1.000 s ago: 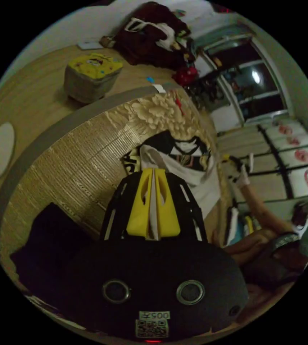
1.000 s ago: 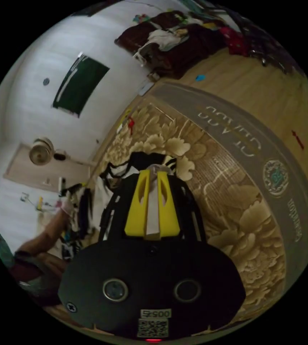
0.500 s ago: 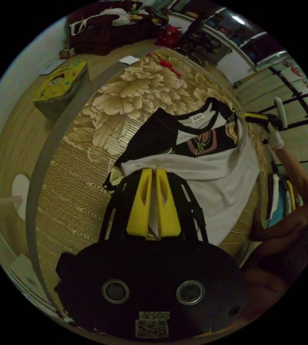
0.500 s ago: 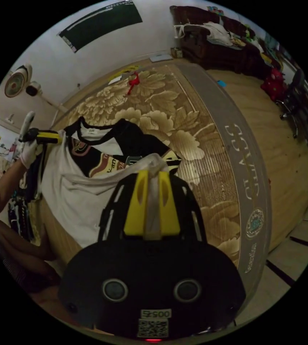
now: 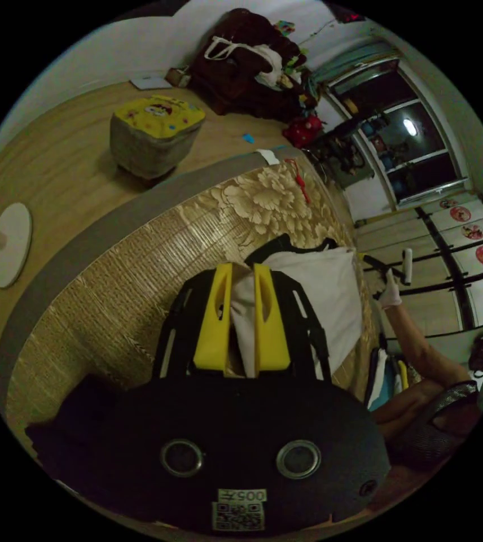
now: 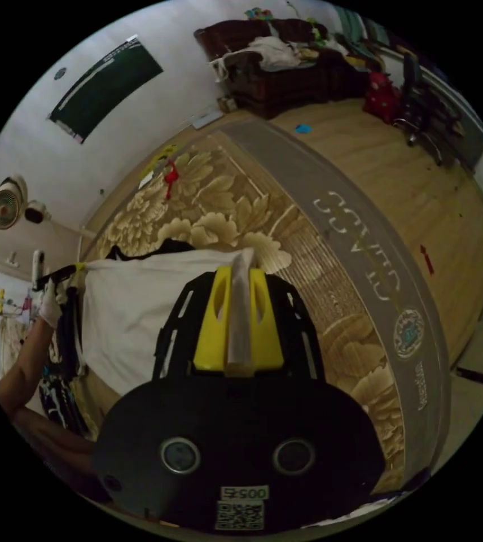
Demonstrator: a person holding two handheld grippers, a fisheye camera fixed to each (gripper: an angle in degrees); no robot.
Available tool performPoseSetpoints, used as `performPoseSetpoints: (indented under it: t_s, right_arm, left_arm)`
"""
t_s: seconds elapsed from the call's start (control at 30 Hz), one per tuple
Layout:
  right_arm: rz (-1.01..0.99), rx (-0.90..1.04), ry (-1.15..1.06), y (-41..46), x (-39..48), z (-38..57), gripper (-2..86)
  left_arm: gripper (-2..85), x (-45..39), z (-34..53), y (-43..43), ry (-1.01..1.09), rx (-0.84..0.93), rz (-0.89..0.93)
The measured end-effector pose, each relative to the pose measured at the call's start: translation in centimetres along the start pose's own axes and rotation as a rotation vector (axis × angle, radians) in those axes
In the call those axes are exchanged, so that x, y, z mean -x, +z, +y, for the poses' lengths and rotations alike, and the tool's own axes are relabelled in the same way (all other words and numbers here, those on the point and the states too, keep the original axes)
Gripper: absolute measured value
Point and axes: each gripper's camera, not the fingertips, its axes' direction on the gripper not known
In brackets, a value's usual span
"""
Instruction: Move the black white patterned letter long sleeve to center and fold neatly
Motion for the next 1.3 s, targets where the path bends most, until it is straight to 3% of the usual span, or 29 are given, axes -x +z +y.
performPoseSetpoints:
  t_s: [0.13,0.37,0.47,0.63,0.77,0.93,1.17,1.3]
  right_arm:
    - [0.029,-0.064,-0.084,-1.6,3.8,-0.7,1.6]
    - [-0.201,0.143,-0.300,3.9,14.0,-0.8,-1.0]
    - [0.038,0.252,-0.319,7.2,17.4,-1.6,-1.1]
    - [0.117,0.241,-0.253,6.9,19.6,-3.5,-1.2]
    - [-0.050,0.227,-0.309,4.5,23.9,-5.3,-1.0]
    - [-0.213,0.314,-0.522,5.1,36.4,-7.9,0.1]
    - [-0.154,0.343,-0.530,13.0,49.8,-11.0,7.5]
    - [-0.037,0.411,-0.479,18.6,54.8,-11.3,10.2]
  left_arm:
    - [5.9,-2.5,0.9,-2.0,0.091,-0.071,-0.115]
    - [0.4,-8.0,3.9,3.6,0.300,0.189,-0.204]
    - [-0.2,-7.6,4.1,6.2,0.254,0.375,-0.341]
    - [-0.3,-6.9,5.2,5.0,0.142,0.314,-0.435]
    - [0.9,-9.5,7.8,3.0,0.249,0.193,-0.203]
    - [6.6,-11.8,10.9,6.2,0.314,0.220,-0.167]
    - [9.2,-11.8,12.1,11.8,0.153,0.252,0.033]
    - [8.9,-12.9,12.7,14.7,0.170,0.302,-0.037]
